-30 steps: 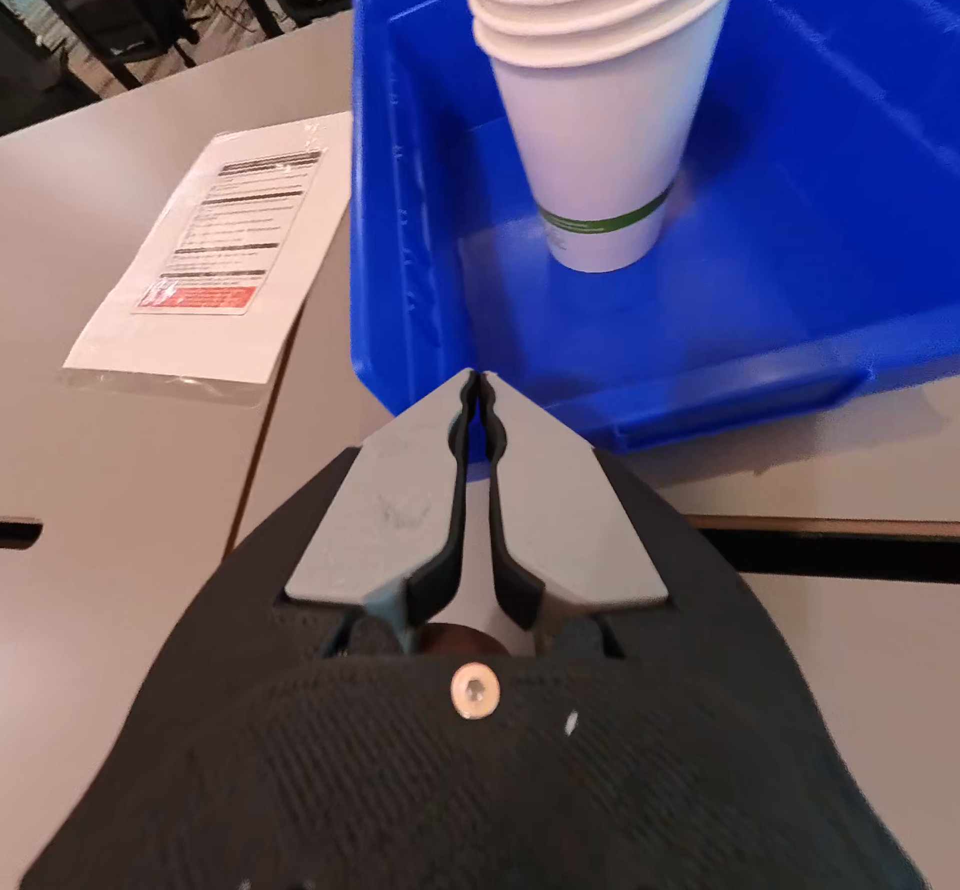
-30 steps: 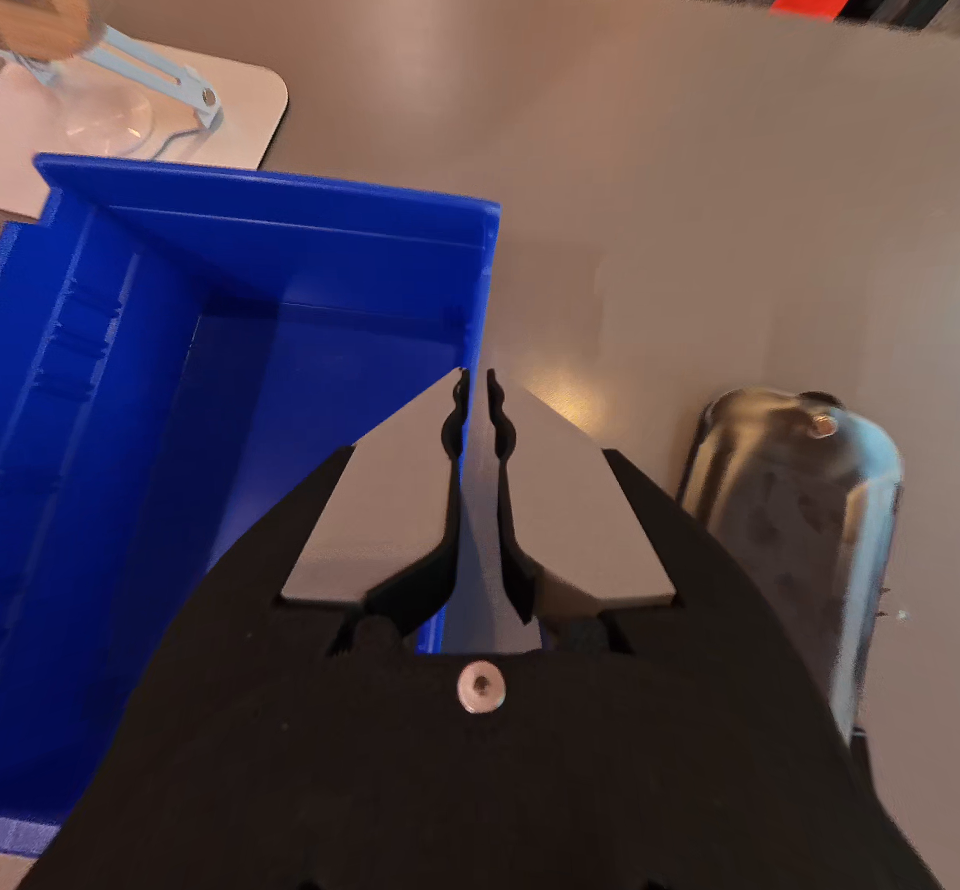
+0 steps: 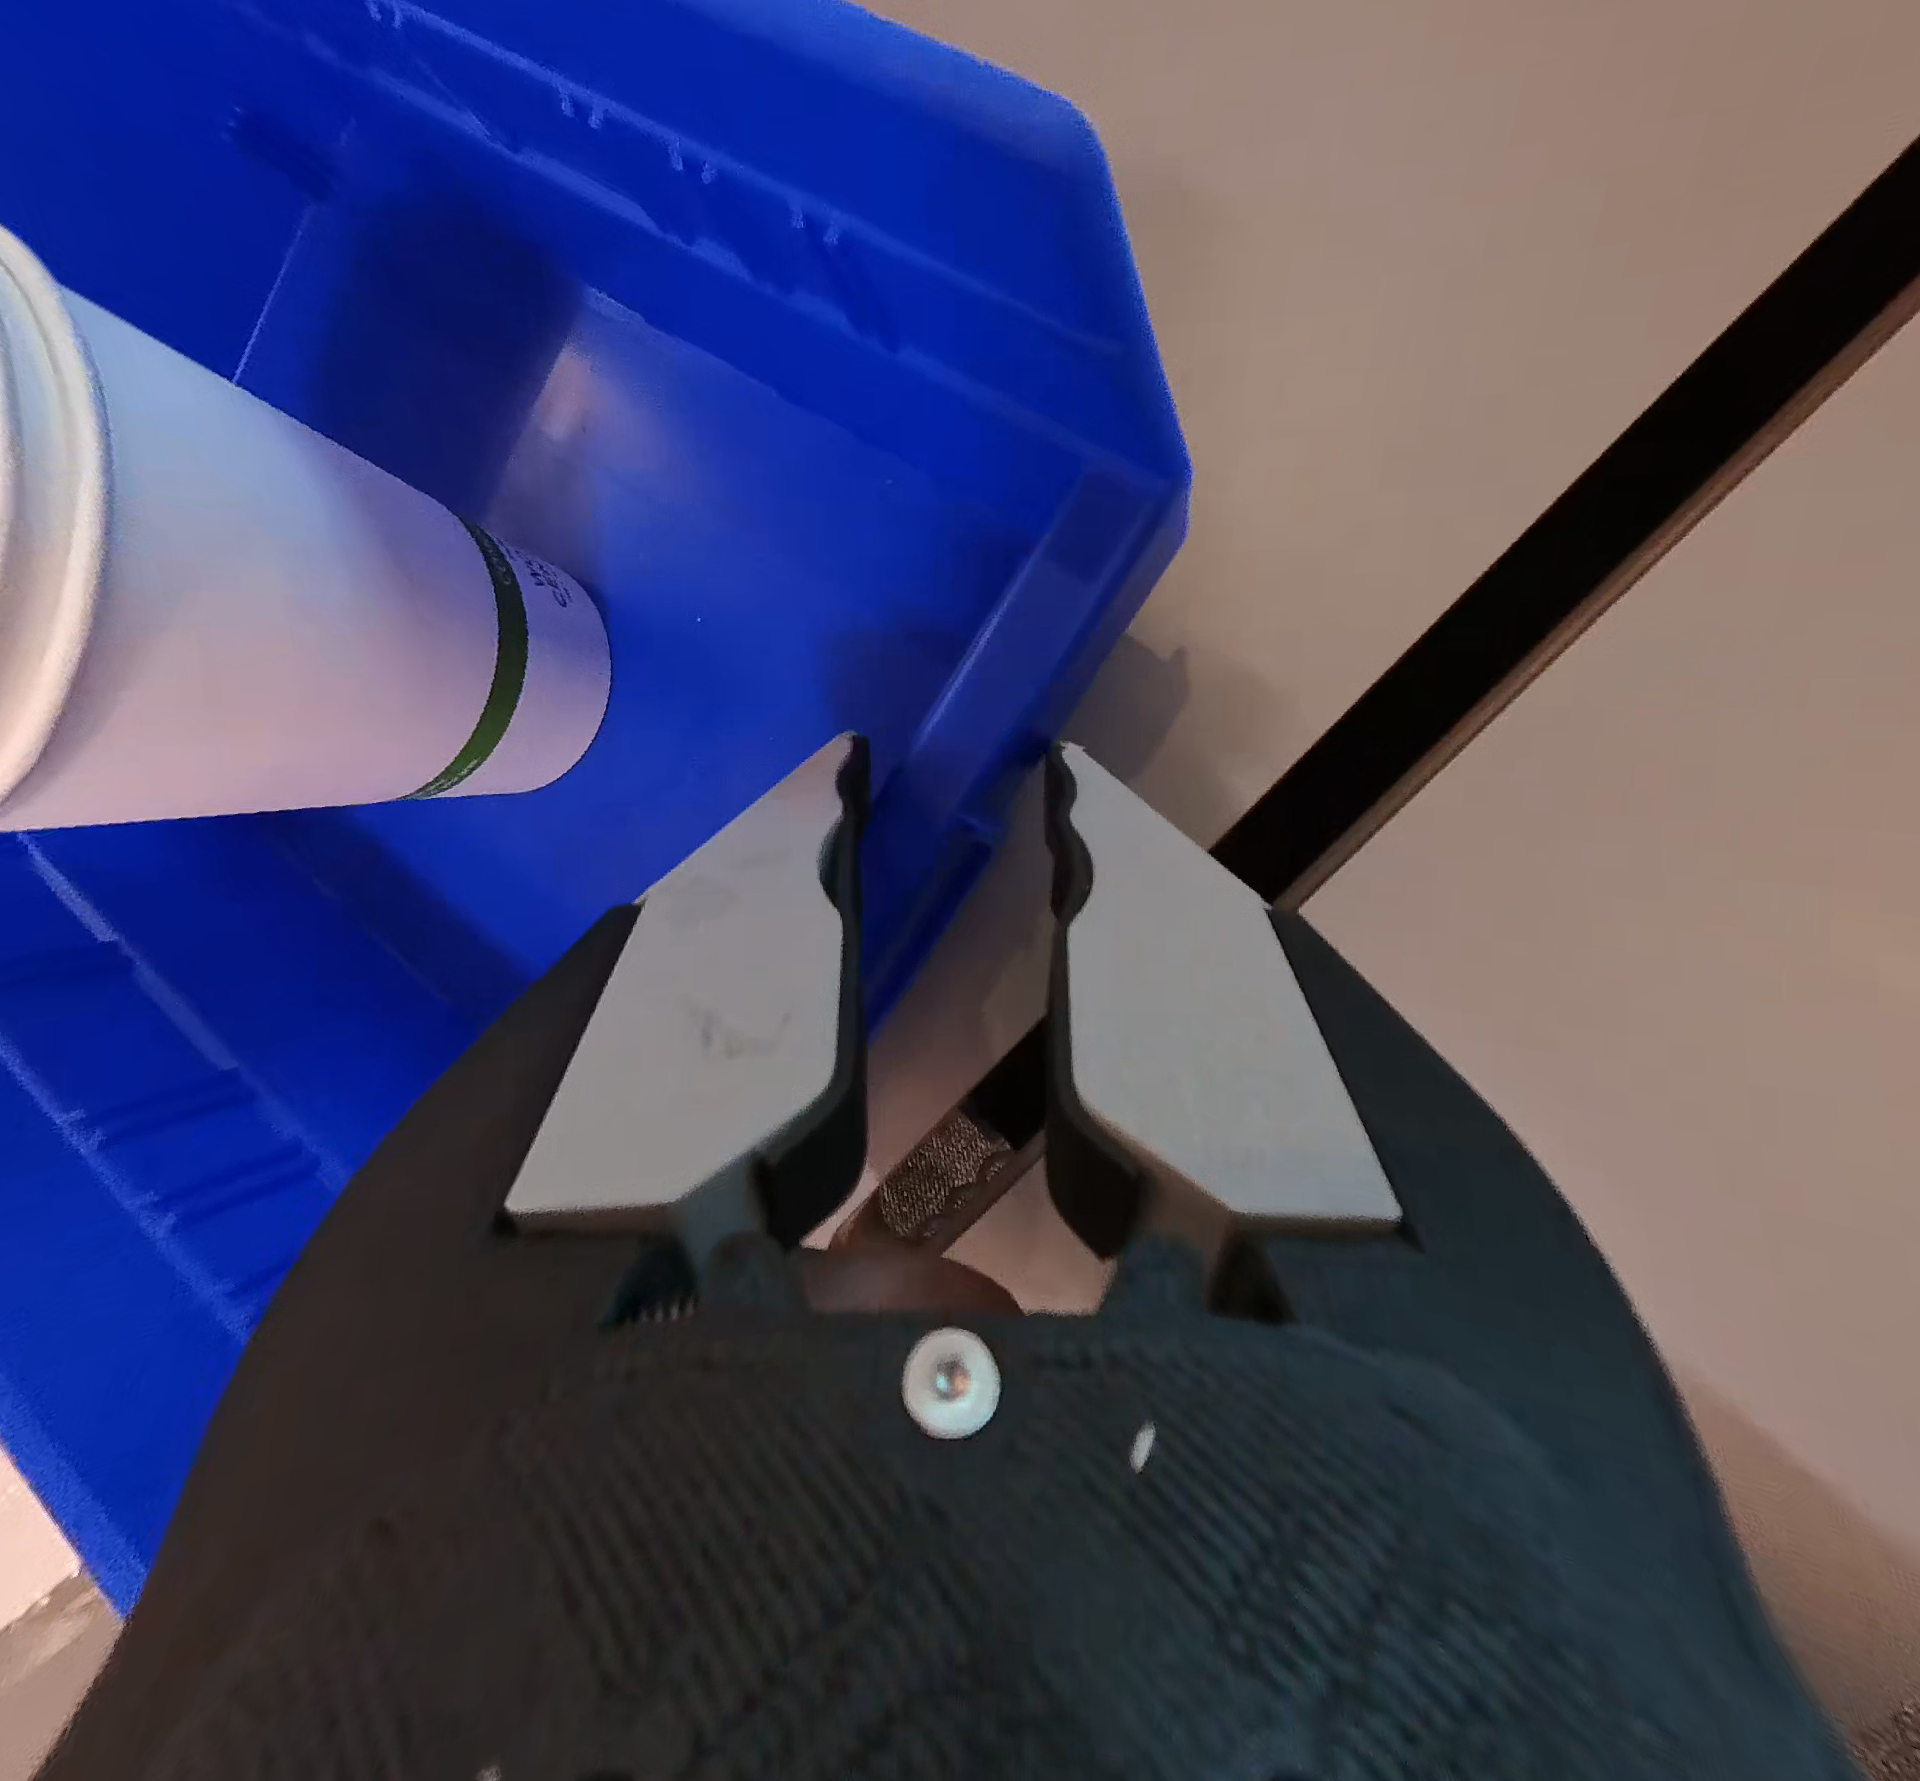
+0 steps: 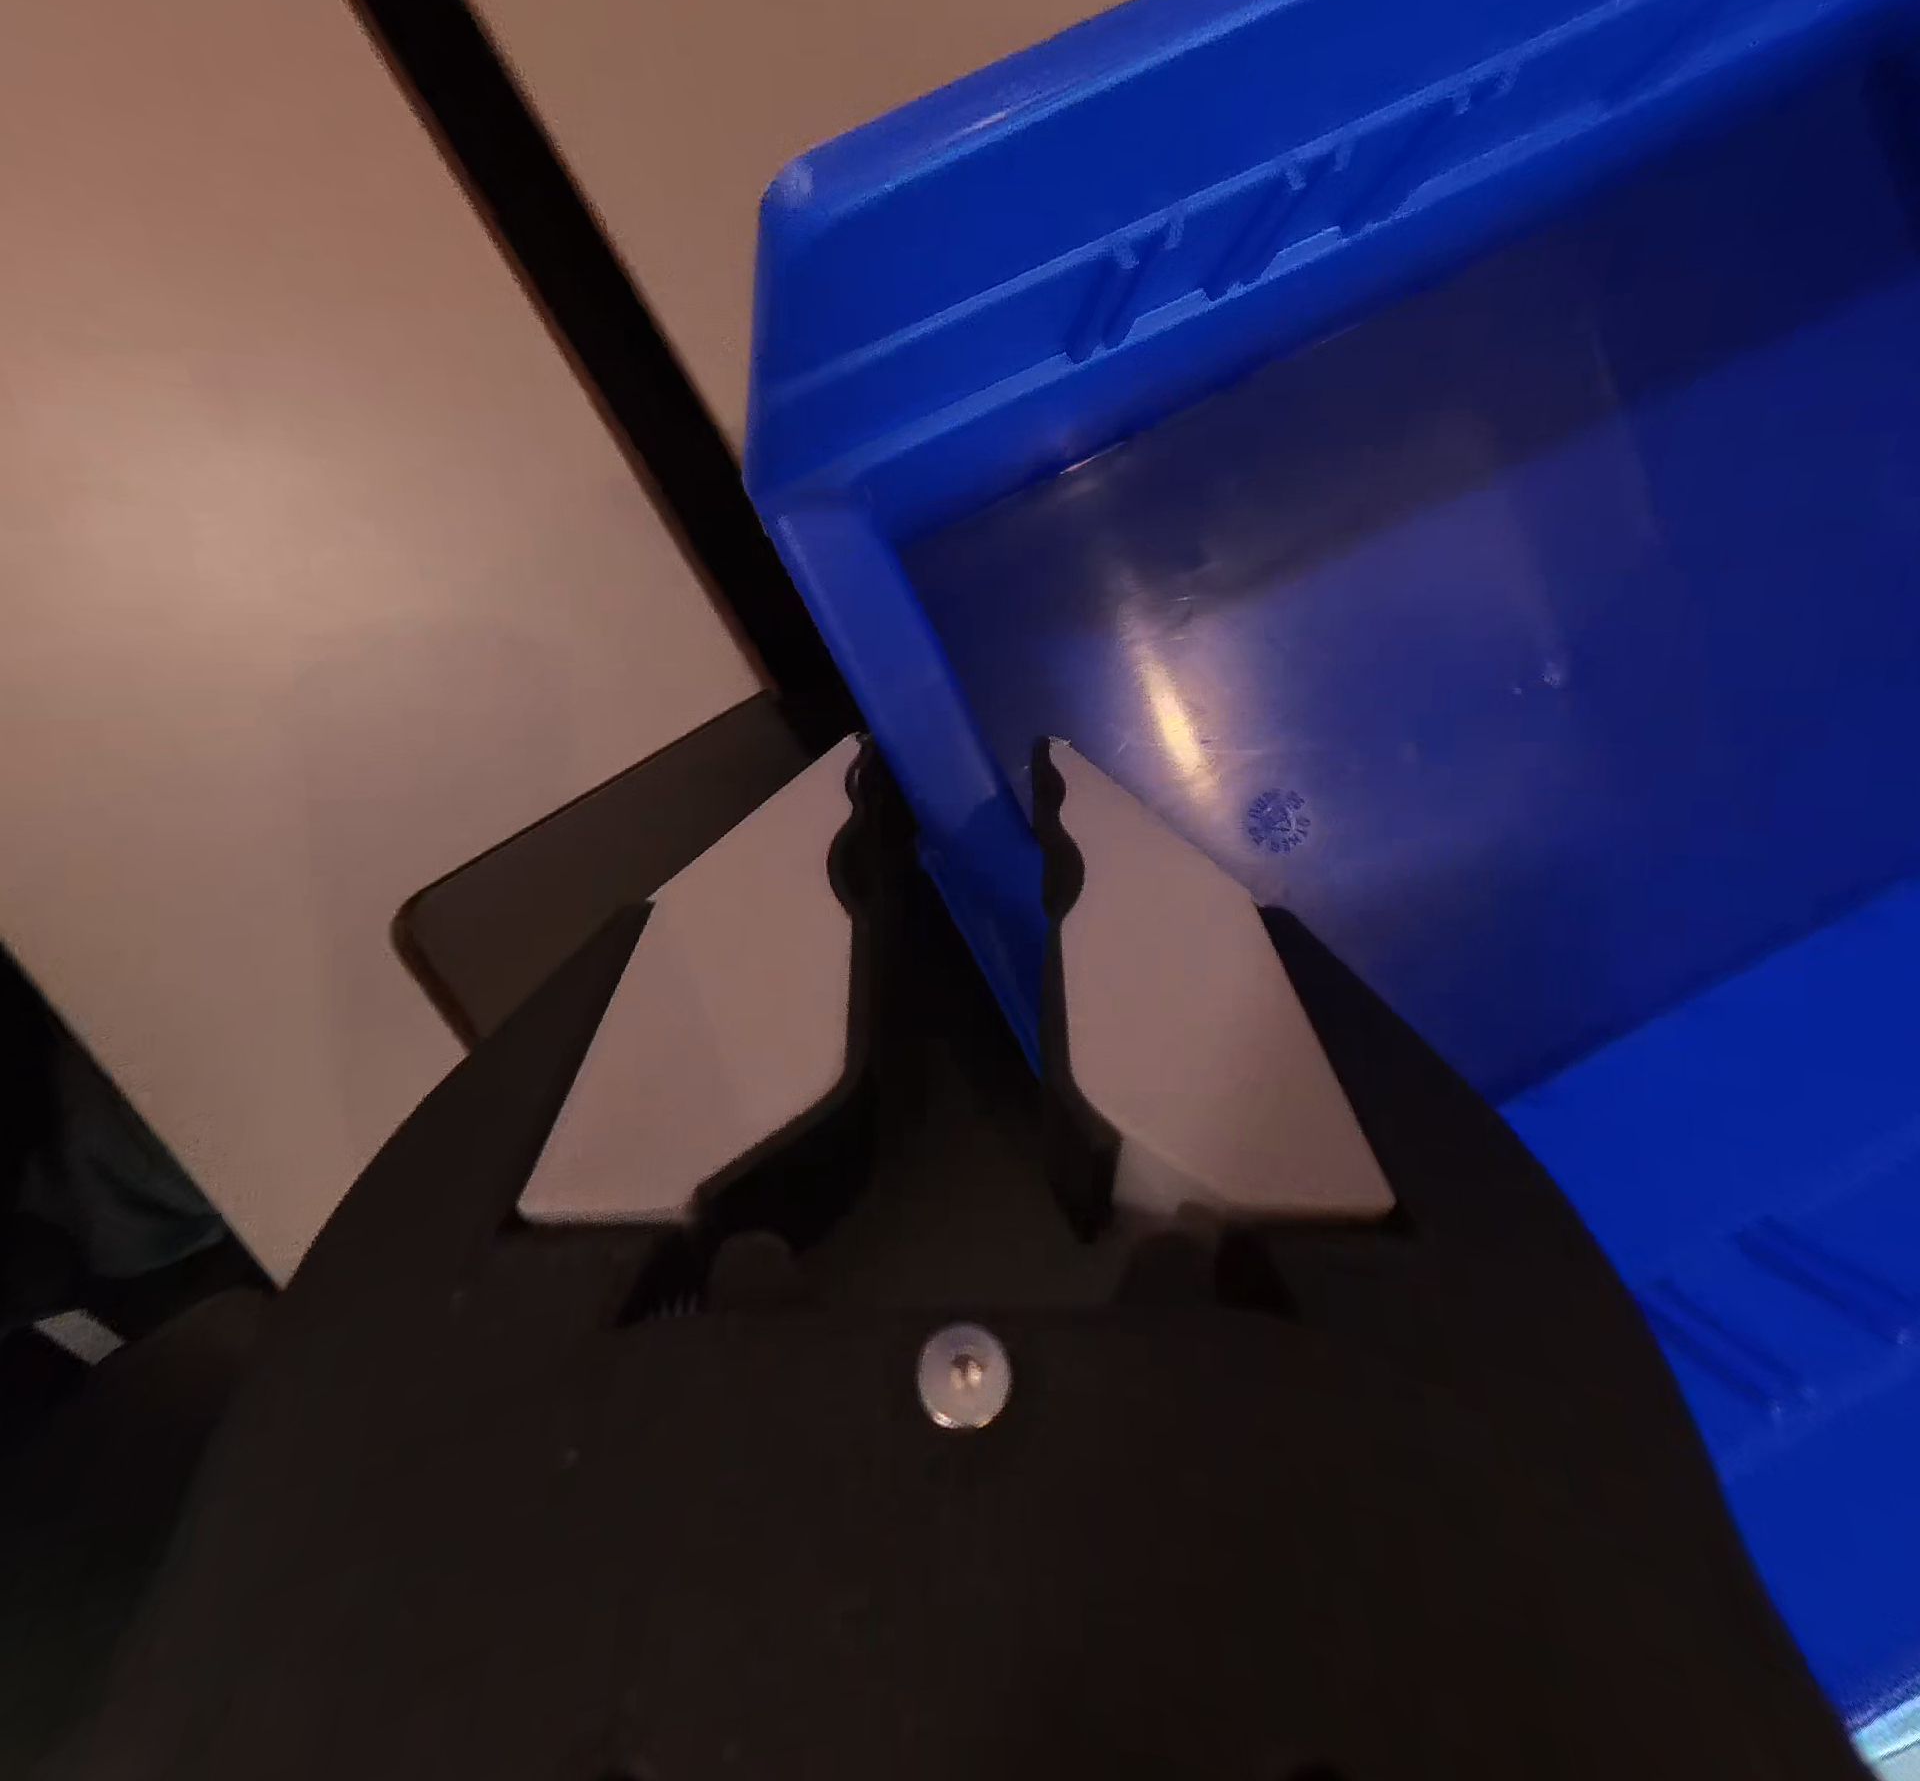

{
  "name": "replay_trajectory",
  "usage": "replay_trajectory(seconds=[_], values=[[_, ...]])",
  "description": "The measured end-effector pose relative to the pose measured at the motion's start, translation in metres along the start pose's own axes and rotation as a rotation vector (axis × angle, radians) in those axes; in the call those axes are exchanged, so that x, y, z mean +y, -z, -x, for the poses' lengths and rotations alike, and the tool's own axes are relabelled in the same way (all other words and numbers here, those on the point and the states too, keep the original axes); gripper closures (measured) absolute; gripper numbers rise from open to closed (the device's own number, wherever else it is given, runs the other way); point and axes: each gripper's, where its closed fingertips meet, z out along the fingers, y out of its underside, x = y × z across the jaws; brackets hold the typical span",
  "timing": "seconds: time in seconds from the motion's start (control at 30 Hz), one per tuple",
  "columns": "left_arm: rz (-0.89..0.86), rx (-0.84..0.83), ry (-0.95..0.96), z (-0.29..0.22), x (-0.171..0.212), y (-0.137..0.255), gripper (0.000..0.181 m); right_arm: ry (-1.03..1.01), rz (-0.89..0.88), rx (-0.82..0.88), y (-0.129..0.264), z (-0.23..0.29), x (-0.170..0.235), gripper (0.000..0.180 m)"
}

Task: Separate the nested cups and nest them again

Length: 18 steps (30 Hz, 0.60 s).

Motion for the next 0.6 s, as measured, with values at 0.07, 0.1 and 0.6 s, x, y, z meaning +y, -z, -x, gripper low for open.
replay_trajectory(seconds=[0.07, 0.1, 0.6], values=[[-0.004, 0.017, 0.004, 0.0, 0.0, 0.0, 0.149, -0.009, -0.001, 0.015, -0.001, -0.009, 0.0, 0.153], [0.002, 0.027, 0.009, 0.0, 0.001, 0.001, 0.149, -0.011, -0.004, 0.018, -0.002, -0.014, -0.001, 0.153], [0.018, -0.016, 0.006, 0.001, 0.005, 0.002, 0.148, -0.045, -0.046, -0.045, 0.008, -0.032, 0.014, 0.154]])
